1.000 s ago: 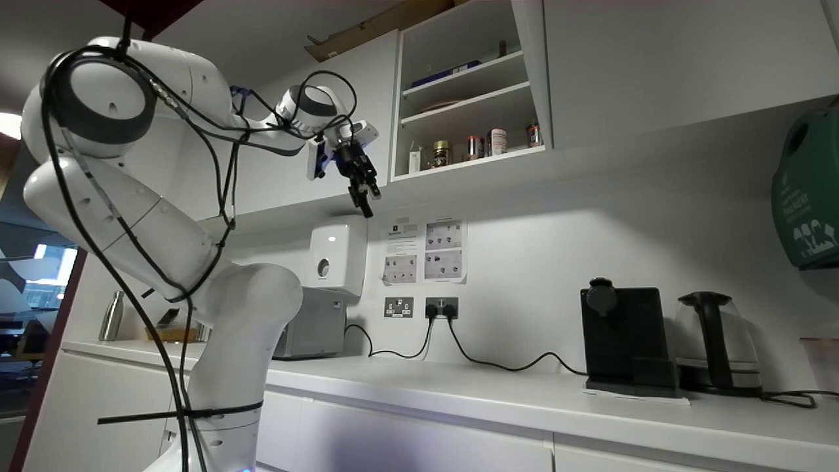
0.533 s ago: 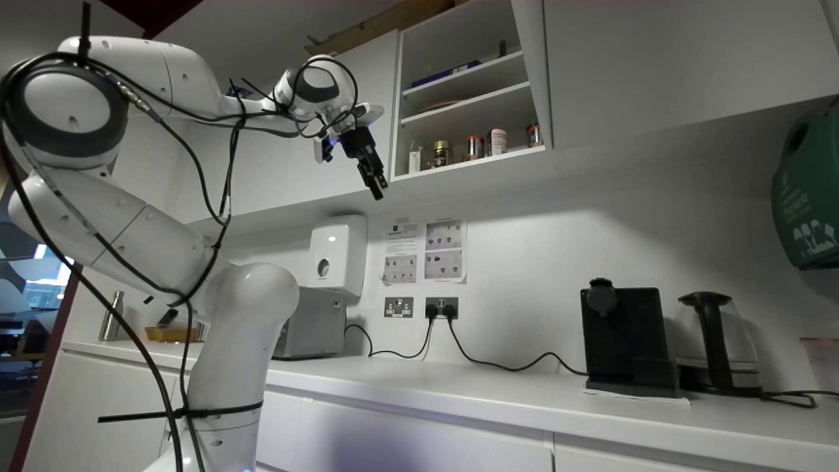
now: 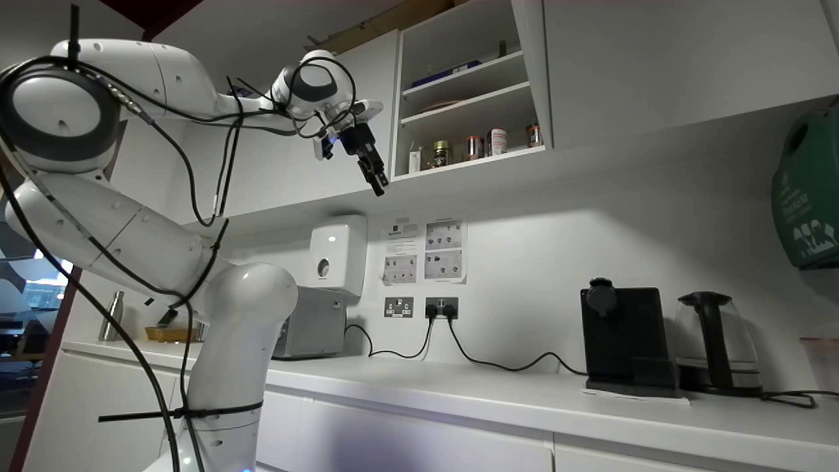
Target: Close the open cabinet door
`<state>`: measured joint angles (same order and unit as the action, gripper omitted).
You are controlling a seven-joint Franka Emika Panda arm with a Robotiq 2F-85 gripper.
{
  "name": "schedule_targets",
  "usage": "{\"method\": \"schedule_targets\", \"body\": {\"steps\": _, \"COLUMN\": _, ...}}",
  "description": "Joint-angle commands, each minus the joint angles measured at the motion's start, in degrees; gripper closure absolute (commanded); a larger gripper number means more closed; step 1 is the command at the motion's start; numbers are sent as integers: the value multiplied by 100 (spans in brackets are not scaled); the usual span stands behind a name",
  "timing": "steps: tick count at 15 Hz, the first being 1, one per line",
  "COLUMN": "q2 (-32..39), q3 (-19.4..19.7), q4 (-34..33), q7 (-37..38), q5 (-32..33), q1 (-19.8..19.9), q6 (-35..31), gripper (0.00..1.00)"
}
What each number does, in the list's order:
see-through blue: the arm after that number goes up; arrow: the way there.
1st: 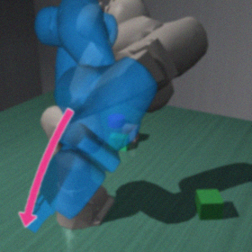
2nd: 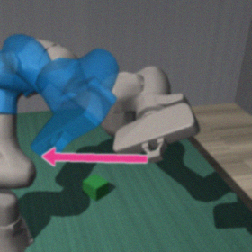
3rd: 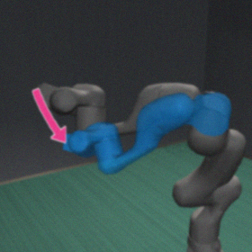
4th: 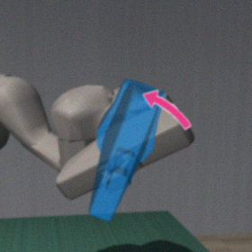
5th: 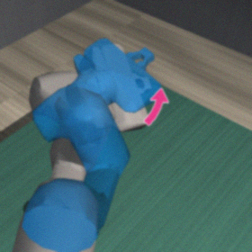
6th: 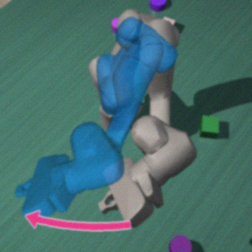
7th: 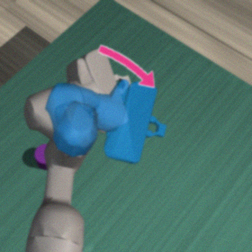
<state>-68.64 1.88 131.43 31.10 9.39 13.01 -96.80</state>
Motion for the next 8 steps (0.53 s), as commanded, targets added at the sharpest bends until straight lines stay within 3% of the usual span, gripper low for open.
{"method": "schedule_targets", "body": {"steps": 1, "q2": 78, "q3": -72, "q4": -25, "q7": -201, "q5": -100, "q1": 180, "q6": -28, "gripper": 0}}
{"method": "schedule_targets", "body": {"steps": 3, "q2": 199, "q3": -33, "q4": -165, "q7": -94, "q5": -133, "q1": 245, "q6": -147, "gripper": 0}}
{"method": "schedule_targets", "body": {"steps": 8, "q2": 832, "q3": 440, "q4": -971, "q7": 385, "q5": -78, "q1": 874, "q6": -691, "gripper": 0}}
